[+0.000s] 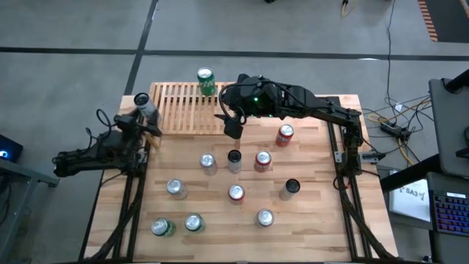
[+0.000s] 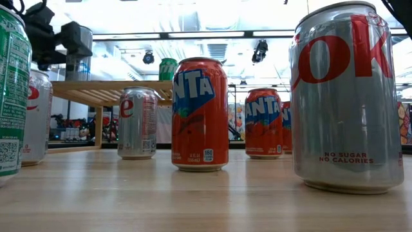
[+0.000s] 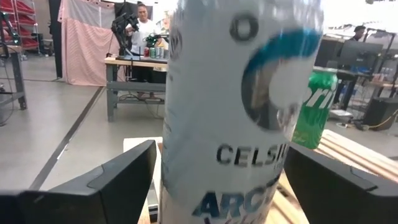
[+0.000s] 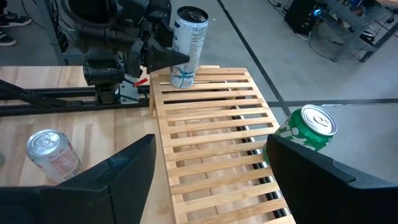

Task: Place canned beverage on shelf
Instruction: Put the bottom left white/blue soda can on the shelf

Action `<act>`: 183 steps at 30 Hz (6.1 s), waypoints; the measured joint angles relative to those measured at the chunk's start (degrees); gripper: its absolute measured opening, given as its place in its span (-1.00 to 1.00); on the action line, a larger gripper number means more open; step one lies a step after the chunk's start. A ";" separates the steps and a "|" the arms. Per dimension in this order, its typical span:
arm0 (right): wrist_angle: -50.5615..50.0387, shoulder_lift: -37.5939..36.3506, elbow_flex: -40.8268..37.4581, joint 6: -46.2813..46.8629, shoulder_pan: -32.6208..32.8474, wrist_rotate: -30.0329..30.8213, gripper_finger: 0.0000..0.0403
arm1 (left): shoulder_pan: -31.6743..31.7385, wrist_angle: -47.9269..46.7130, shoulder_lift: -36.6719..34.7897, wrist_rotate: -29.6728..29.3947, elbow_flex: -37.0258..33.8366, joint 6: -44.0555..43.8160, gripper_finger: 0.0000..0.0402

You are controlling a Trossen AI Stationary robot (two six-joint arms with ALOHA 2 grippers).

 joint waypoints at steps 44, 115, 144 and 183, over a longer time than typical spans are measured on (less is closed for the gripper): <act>-0.02 0.00 0.00 -0.01 0.01 0.00 0.45 | 0.00 -0.15 8.23 5.67 13.41 9.71 0.64; -3.08 0.00 0.00 -0.61 0.00 0.00 0.45 | -2.10 -76.53 43.10 30.84 51.62 -39.60 -1.00; -3.39 0.00 0.00 -1.07 0.00 0.01 0.45 | -2.10 -77.44 42.64 18.93 50.82 -38.58 -1.00; -3.90 0.00 0.00 -1.73 0.02 0.01 0.45 | -2.10 -78.40 43.71 25.12 49.74 -39.30 -1.00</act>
